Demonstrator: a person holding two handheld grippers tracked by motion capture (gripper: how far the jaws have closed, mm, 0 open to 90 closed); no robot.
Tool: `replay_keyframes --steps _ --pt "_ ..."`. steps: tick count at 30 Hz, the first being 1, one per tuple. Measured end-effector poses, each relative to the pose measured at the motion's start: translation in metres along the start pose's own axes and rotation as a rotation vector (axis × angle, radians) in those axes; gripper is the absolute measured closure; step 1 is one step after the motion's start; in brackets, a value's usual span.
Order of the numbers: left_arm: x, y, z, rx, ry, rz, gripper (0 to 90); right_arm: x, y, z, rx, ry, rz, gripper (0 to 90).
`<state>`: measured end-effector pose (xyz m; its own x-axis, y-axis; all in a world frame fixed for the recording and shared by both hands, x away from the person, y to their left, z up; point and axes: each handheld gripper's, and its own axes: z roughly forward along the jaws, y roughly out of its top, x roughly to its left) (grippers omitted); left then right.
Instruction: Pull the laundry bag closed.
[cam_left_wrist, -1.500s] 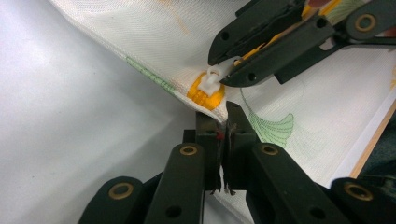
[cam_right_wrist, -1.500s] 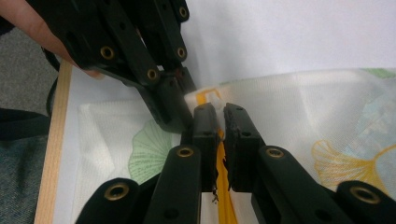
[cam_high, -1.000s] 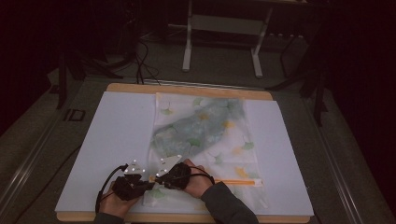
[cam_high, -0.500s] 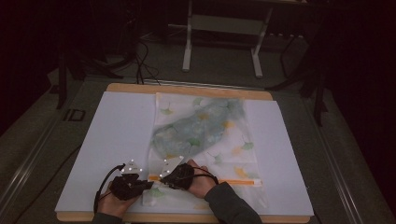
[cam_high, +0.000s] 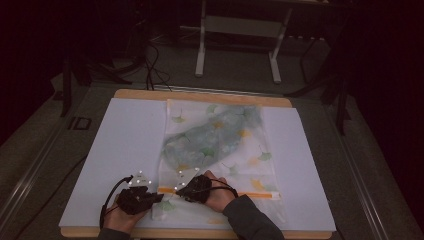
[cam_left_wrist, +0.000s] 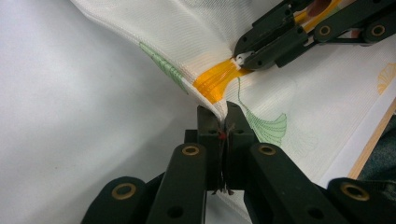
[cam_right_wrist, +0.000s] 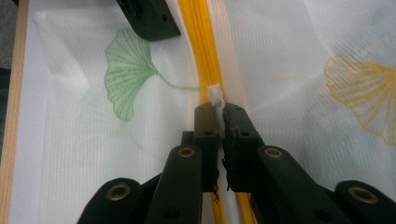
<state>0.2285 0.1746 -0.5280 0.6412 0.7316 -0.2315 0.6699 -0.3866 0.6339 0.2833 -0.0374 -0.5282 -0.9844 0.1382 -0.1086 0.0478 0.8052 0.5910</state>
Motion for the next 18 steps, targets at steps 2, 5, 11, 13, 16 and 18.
replay_keyframes --steps 2,5,11,13,16,18 --pt "0.000 0.000 0.000 -0.003 0.000 -0.001 88.0 -0.001 -0.002 -0.002 0.007 -0.006 -0.002 85.3" --pt "0.000 0.000 -0.001 -0.003 0.000 0.002 88.0 0.000 -0.004 -0.004 0.012 -0.013 0.001 85.3" --pt "0.000 0.000 -0.001 -0.005 0.005 0.010 88.1 -0.001 -0.009 -0.008 0.021 -0.020 0.001 85.3" --pt "0.000 0.000 -0.001 -0.005 0.005 0.009 88.1 -0.001 -0.009 -0.009 0.021 -0.020 0.002 85.3" --pt "0.000 0.000 -0.001 -0.007 0.004 0.006 88.0 -0.001 -0.011 -0.010 0.028 -0.026 -0.002 85.3" --pt "0.000 -0.001 -0.002 -0.008 0.004 0.004 88.0 -0.001 -0.012 -0.011 0.032 -0.034 0.002 85.4"
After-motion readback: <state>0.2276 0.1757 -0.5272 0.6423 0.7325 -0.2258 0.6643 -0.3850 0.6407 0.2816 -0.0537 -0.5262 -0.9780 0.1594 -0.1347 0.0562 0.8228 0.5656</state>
